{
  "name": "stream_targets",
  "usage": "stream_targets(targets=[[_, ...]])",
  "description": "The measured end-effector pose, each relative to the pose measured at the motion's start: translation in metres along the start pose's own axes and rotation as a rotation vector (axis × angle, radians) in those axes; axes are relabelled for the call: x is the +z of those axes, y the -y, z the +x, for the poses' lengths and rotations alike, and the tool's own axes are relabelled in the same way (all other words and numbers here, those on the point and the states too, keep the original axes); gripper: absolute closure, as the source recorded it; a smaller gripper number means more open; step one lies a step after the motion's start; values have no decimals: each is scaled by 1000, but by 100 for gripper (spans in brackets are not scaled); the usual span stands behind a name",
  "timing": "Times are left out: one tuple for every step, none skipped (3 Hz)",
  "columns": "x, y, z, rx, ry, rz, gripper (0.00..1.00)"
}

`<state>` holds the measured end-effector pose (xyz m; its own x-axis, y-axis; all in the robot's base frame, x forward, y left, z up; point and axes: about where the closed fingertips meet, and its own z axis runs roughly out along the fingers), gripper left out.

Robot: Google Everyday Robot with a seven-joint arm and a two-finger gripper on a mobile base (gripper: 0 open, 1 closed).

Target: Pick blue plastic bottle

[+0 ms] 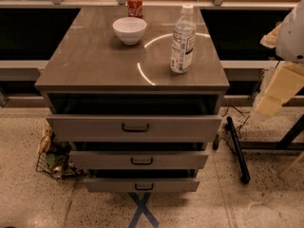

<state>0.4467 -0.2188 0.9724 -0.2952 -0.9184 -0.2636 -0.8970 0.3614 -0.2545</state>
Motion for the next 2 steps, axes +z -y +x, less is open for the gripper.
stream_targets(targets=[[32,23,-3,138,131,53,0],[45,44,-13,207,272,106,0]])
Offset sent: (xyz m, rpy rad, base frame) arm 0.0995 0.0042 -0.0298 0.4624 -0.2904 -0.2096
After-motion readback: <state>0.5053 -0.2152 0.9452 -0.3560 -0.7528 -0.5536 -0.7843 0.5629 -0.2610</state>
